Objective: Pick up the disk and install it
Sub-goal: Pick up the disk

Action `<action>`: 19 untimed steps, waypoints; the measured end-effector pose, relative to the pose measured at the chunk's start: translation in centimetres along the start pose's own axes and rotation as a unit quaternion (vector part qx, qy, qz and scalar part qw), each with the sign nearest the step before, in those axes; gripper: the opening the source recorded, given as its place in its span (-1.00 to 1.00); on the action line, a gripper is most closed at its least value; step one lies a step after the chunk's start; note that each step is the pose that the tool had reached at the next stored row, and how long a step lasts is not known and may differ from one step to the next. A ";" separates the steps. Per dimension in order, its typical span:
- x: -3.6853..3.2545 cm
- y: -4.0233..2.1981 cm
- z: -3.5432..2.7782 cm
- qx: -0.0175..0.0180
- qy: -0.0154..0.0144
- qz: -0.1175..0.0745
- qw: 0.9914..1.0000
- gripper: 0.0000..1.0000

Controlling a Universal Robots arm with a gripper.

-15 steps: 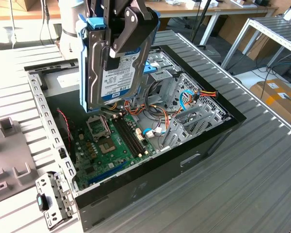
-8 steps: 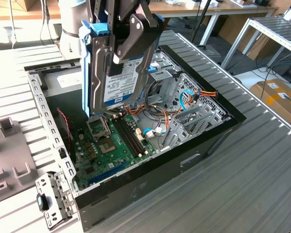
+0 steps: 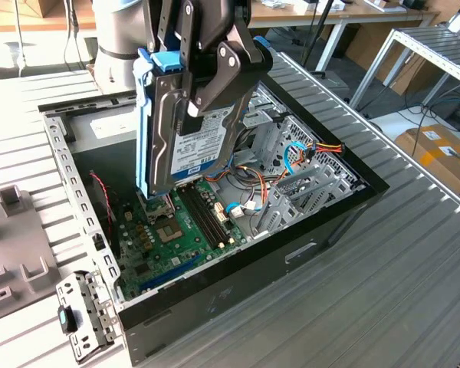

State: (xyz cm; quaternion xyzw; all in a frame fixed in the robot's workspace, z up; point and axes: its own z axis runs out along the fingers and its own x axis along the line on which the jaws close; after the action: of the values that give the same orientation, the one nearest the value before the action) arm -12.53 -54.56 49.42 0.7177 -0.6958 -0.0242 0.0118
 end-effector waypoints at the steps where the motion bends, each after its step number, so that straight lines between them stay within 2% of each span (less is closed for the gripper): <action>1: 0.08 0.00 0.02 0.000 0.000 0.000 1.000 -0.28; 8: 0.87 0.02 0.25 0.000 0.000 0.000 1.000 -0.28; 19: 1.31 0.02 0.43 0.000 0.000 0.000 1.000 -0.28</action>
State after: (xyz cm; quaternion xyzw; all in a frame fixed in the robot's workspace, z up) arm -12.53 -55.87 48.98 0.7177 -0.6958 -0.0242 0.0118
